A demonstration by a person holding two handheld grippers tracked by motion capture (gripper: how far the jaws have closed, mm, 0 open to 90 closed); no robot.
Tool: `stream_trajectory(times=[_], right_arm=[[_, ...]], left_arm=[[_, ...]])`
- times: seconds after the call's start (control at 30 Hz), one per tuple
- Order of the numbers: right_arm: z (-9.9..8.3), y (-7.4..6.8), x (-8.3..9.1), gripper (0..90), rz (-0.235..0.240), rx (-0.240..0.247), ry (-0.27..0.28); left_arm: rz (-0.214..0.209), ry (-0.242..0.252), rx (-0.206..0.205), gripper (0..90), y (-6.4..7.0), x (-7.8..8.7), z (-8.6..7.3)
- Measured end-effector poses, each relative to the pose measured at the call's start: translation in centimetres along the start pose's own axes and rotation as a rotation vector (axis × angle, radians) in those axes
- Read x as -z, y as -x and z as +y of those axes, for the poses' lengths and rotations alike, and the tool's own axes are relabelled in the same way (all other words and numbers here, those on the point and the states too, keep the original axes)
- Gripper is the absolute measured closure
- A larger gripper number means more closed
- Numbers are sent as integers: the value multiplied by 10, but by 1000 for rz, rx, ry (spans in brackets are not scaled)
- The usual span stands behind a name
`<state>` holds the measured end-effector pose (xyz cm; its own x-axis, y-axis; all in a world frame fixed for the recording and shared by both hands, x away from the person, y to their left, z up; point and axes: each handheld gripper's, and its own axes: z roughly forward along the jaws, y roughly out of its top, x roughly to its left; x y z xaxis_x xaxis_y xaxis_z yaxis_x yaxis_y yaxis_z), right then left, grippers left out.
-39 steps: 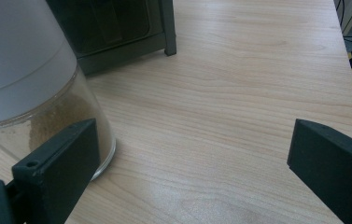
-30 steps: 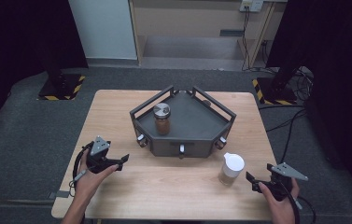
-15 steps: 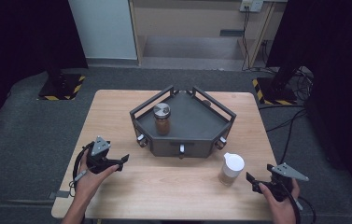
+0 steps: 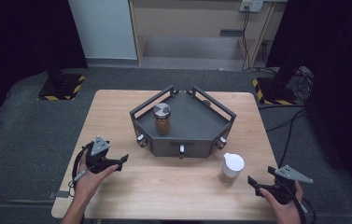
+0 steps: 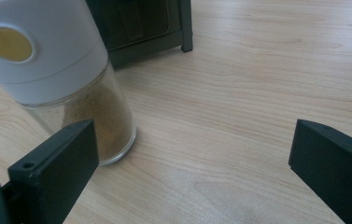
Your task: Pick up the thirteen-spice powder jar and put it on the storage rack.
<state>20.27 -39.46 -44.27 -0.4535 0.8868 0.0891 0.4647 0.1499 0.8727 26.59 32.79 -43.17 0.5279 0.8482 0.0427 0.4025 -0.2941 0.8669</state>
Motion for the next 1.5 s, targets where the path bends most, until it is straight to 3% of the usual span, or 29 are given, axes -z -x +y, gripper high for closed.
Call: stream_trajectory(times=[0.13, 0.47, 0.7, 1.2, 1.5], right_arm=[[2, 0, 1, 23, 20, 20, -11], [6, 6, -6, 22, 139, 76, -33], [11, -1, -15, 26, 193, 132, -24], [17, -21, -30, 53, 211, 157, 50], [20, -25, -38, 133, 215, 167, 85]], left_arm=[[-2, -1, -1, 20, 0, 0, 0], [1, -14, -9, 19, 0, -2, 1], [-1, -14, -9, 19, 0, -3, 0], [-10, -29, -24, 19, 0, -6, 1], [-14, -38, -29, 19, 0, -7, 2]])
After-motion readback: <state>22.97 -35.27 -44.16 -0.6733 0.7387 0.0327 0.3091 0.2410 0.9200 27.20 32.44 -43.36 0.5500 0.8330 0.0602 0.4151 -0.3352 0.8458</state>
